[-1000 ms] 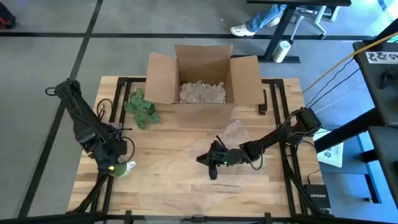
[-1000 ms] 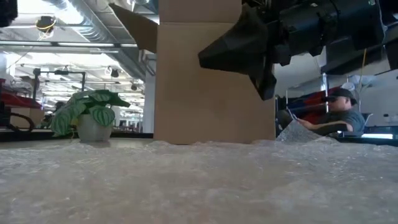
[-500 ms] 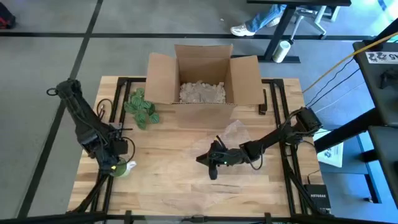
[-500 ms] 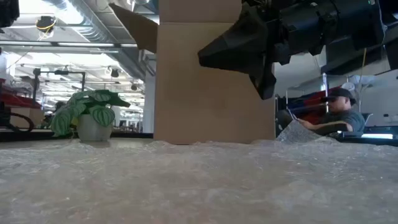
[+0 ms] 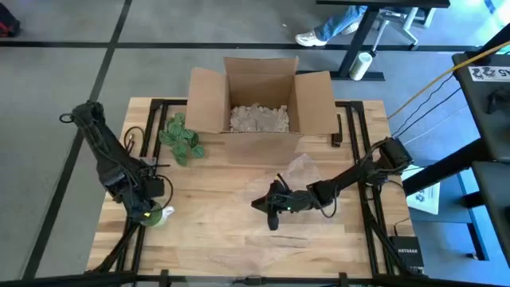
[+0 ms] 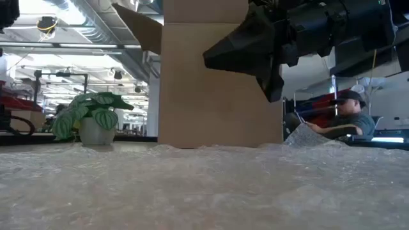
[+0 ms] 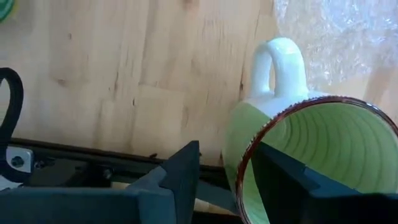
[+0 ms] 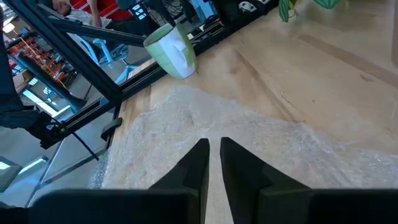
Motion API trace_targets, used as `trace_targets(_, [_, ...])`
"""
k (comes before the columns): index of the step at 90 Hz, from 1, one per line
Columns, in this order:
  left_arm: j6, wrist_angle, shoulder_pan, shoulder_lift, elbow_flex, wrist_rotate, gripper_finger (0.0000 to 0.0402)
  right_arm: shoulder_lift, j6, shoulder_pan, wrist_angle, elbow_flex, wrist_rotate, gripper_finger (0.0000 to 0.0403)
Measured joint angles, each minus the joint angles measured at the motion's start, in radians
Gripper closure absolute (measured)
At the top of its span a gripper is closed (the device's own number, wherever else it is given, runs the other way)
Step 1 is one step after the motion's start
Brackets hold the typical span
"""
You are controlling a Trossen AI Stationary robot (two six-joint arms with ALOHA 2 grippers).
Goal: Wrap mug
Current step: Put the green mug on the bubble wrap
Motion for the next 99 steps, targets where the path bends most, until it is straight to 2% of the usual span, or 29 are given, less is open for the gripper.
trace_targets(10, [0.006,0.001,0.0,0.031,0.0,0.0,0.029,0.0,0.002,0.0,0.001,0.0,-0.013,0.0377])
trace_targets(38, [0.012,0.007,0.0,0.089,0.001,0.002,0.0393,0.0,0.002,0.0,0.001,0.0,-0.027,0.0377])
trace_targets(83, [0.072,0.04,0.033,0.083,0.003,0.001,0.04,0.0,-0.029,0.0,-0.02,0.0,-0.021,0.0377])
trace_targets(99, [0.166,0.043,0.098,0.083,0.075,-0.009,0.0401,0.0,-0.029,0.001,-0.029,0.0,-0.013,0.0377])
